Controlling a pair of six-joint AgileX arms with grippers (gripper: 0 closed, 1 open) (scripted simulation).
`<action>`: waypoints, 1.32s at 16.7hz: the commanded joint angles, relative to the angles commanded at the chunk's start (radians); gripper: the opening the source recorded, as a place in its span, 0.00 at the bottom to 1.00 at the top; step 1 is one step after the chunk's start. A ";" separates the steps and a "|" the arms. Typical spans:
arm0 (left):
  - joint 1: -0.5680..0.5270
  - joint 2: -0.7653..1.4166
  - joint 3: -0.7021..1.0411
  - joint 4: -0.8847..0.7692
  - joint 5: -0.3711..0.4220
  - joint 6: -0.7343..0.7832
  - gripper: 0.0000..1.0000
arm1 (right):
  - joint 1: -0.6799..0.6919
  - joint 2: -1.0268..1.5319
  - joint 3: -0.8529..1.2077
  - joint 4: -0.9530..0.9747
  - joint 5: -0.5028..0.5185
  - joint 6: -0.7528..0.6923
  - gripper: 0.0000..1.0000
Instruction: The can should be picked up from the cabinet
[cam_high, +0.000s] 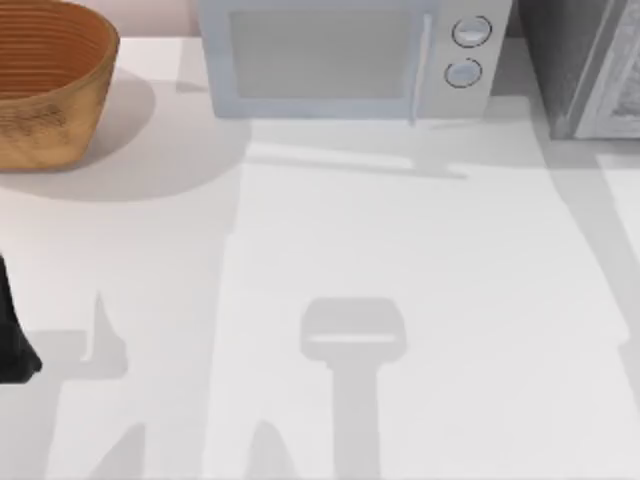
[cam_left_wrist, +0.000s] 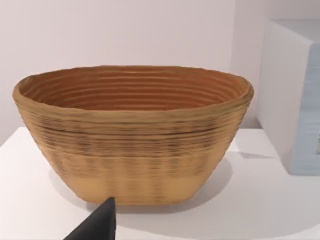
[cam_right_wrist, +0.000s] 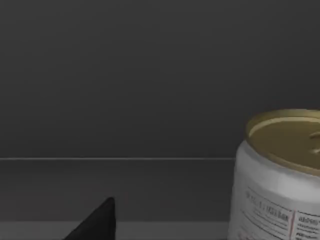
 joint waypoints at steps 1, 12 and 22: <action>0.000 0.000 0.000 0.000 0.000 0.000 1.00 | -0.004 0.020 0.017 0.003 -0.004 0.000 1.00; 0.000 0.000 0.000 0.000 0.000 0.000 1.00 | -0.006 0.032 0.027 0.005 -0.006 0.000 0.55; 0.000 0.000 0.000 0.000 0.000 0.000 1.00 | -0.006 0.032 0.027 0.005 -0.006 0.000 0.00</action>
